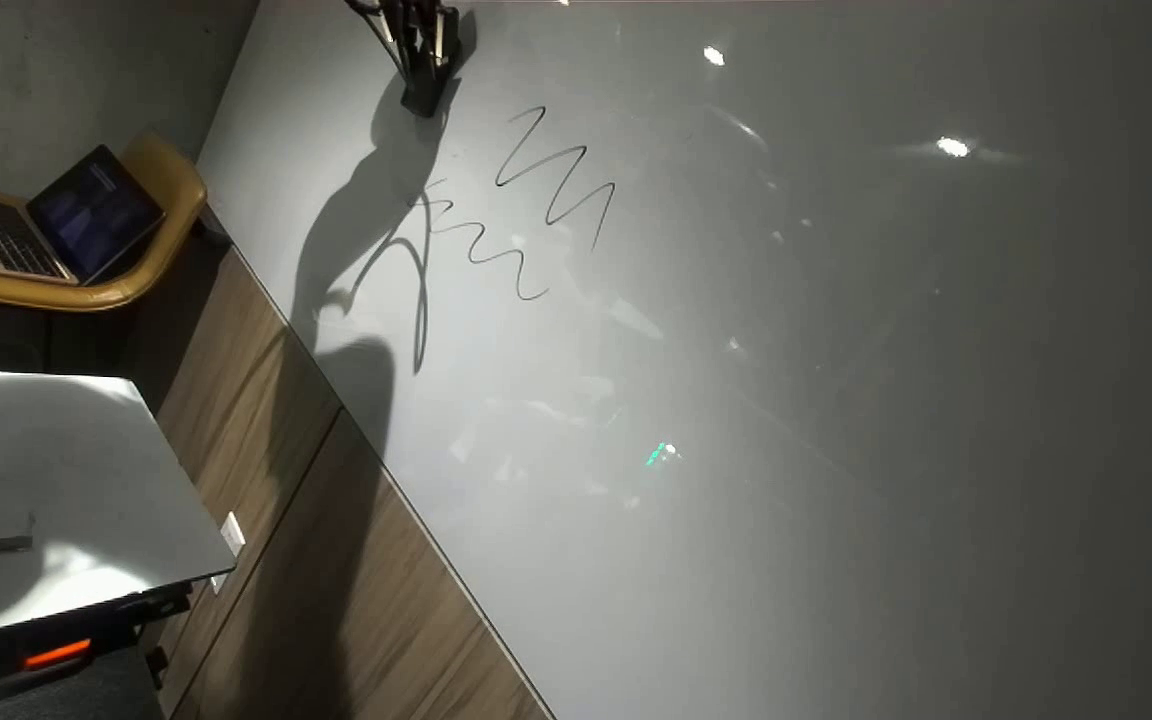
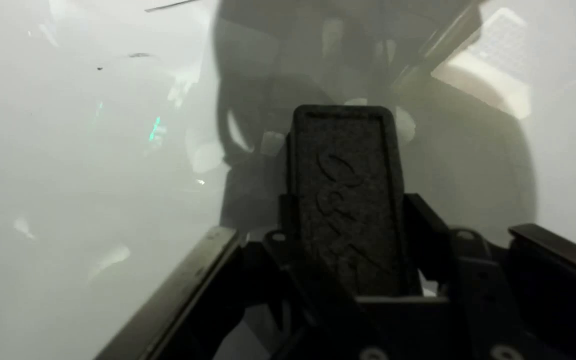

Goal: Use the eraser to wipe the whiteboard.

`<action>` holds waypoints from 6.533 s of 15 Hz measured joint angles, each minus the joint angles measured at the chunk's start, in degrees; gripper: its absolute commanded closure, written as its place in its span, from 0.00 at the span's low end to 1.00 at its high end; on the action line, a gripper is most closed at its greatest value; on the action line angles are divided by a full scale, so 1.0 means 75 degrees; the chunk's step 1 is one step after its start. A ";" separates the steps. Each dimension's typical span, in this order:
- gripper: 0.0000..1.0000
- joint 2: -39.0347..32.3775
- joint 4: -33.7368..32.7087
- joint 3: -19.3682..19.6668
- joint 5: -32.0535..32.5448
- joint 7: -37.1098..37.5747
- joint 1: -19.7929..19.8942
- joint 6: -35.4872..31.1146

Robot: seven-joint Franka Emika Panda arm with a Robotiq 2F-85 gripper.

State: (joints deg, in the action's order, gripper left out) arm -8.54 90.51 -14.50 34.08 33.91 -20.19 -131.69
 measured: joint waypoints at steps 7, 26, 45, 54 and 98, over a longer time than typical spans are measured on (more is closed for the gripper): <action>0.71 0.0677 0.1019 0.0381 0.0052 -0.0006 0.0315 -0.0195; 0.71 0.2380 0.3982 0.2841 -0.0104 -0.1258 0.4071 -0.3525; 0.71 0.3481 0.5104 0.1277 -0.2616 -0.1659 0.2795 -0.3709; 0.71 0.2983 0.4588 0.1394 -0.2370 -0.2063 0.3240 -0.3711; 0.71 0.0977 0.3041 -0.1119 -0.0081 0.0176 0.2475 -0.3070</action>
State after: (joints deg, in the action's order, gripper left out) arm -1.22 113.32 -22.89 33.48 35.23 -1.63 -154.72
